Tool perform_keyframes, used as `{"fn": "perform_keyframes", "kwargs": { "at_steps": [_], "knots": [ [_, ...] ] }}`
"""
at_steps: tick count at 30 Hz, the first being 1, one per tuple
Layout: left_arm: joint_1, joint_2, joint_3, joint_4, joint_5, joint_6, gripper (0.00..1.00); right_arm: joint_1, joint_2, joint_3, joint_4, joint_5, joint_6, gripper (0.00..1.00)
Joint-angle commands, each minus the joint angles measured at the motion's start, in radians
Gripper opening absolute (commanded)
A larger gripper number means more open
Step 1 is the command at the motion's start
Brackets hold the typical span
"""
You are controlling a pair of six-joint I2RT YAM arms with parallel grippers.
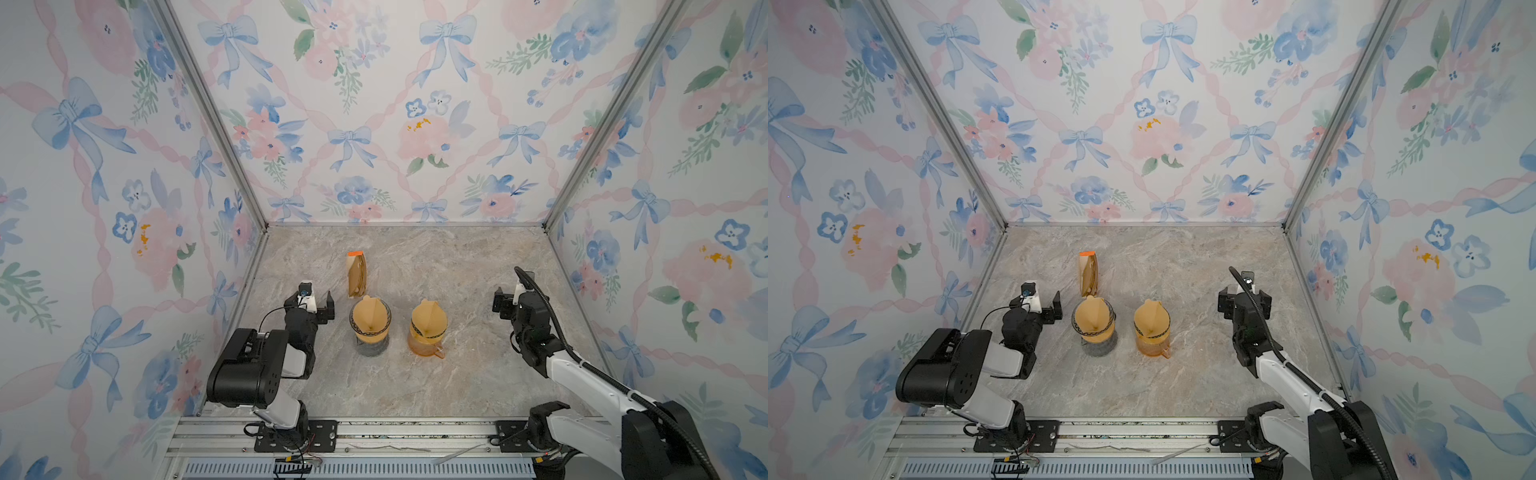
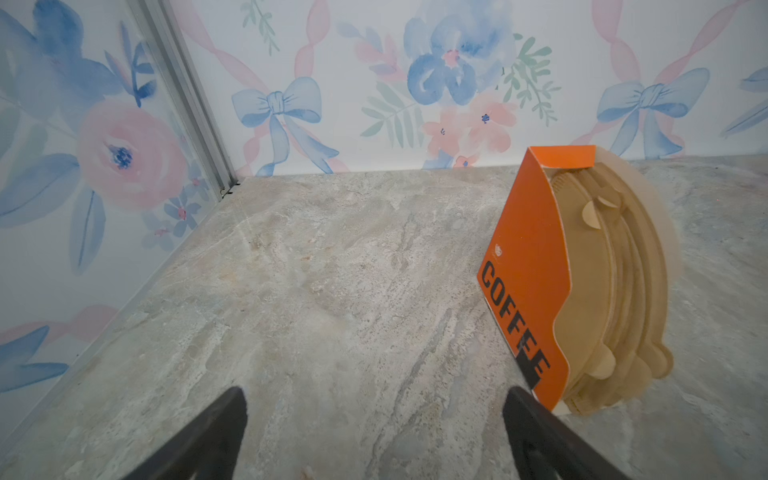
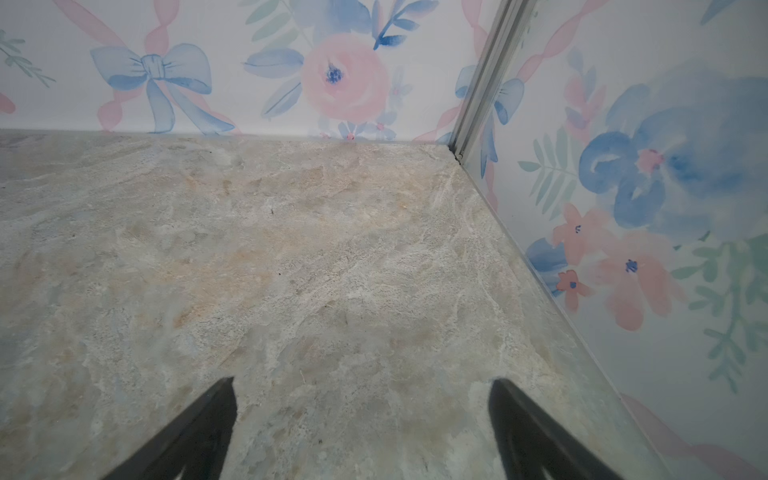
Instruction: Place the coffee filter in the dripper
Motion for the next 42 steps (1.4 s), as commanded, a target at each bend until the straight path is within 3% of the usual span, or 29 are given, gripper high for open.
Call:
{"fn": "perform_keyframes", "kwargs": {
  "at_steps": [1, 13, 25, 28, 37, 39, 42],
  "knots": [
    [-0.001, 0.007, 0.017, 0.013, 0.022, 0.019, 0.98, -0.008, 0.053, -0.019, 0.128, -0.001, -0.043, 0.96],
    [0.014, 0.007, 0.037, -0.023, 0.025, 0.003, 0.98, -0.036, 0.265, -0.035, 0.41, -0.076, -0.119, 0.96],
    [0.014, 0.007, 0.036, -0.024, 0.023, 0.004, 0.98, -0.224, 0.449, -0.076, 0.664, -0.377, 0.001, 0.96],
    [0.013, 0.007, 0.036, -0.023, 0.022, 0.004, 0.98, -0.233, 0.425, -0.024, 0.524, -0.391, 0.002, 0.96],
    [0.013, 0.006, 0.036, -0.024, 0.023, 0.003, 0.98, -0.198, 0.432, -0.006, 0.499, -0.33, -0.026, 0.96],
    [0.014, 0.007, 0.037, -0.024, 0.023, 0.003, 0.98, -0.206, 0.43, -0.015, 0.513, -0.376, -0.032, 0.96],
    [0.014, 0.007, 0.036, -0.023, 0.023, 0.004, 0.98, -0.256, 0.436, -0.037, 0.566, -0.564, -0.028, 0.96]
  ]
}}
